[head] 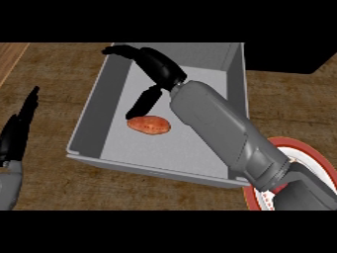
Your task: Pick the sweet potato from the plate and place it in the cardboard box
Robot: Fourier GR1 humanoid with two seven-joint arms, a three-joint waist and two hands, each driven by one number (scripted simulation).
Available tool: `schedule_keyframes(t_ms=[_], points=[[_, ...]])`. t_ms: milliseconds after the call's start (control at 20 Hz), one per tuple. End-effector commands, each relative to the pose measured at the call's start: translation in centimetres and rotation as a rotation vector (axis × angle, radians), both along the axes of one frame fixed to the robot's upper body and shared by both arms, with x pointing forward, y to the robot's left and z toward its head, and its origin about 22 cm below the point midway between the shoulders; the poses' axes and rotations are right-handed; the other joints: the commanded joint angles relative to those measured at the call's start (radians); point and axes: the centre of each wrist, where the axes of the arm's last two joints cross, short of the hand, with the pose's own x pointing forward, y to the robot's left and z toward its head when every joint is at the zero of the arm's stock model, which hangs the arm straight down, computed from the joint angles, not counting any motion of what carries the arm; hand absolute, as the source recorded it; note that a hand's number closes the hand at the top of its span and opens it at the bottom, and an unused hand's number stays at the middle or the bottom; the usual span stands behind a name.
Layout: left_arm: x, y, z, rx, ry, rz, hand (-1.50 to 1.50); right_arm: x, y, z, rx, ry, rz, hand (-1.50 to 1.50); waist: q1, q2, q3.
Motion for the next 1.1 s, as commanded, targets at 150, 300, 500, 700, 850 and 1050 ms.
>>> schedule_keyframes(t_ms=[150,300,500,700,850,1050], points=[[-0.7,1.7,0.2,-0.001,0.012,0.034,0.00,1.6,-0.5,3.0,0.267,0.081,-0.065,-1.50,-0.030,-0.007,0.000],[-1.9,1.3,-1.0,0.019,0.012,0.043,0.00,2.9,-4.0,0.4,0.299,0.099,-0.033,-1.50,-0.037,-0.003,0.000],[-1.4,2.4,-0.4,0.000,0.010,0.041,0.00,5.1,-9.9,1.7,0.336,0.124,-0.088,-1.50,-0.039,0.001,0.000],[-1.0,1.9,0.3,-0.003,0.007,0.037,0.00,6.4,-14.8,3.4,0.336,0.136,-0.157,-1.50,-0.040,-0.001,0.001],[-0.4,0.4,0.9,0.008,0.005,0.036,0.00,7.0,-20.2,5.6,0.316,0.113,-0.183,-1.50,-0.023,0.008,0.002],[0.4,0.3,1.2,-0.005,-0.017,0.020,0.00,6.5,-25.1,5.2,0.285,0.083,-0.181,-1.50,-0.021,0.015,0.002]])
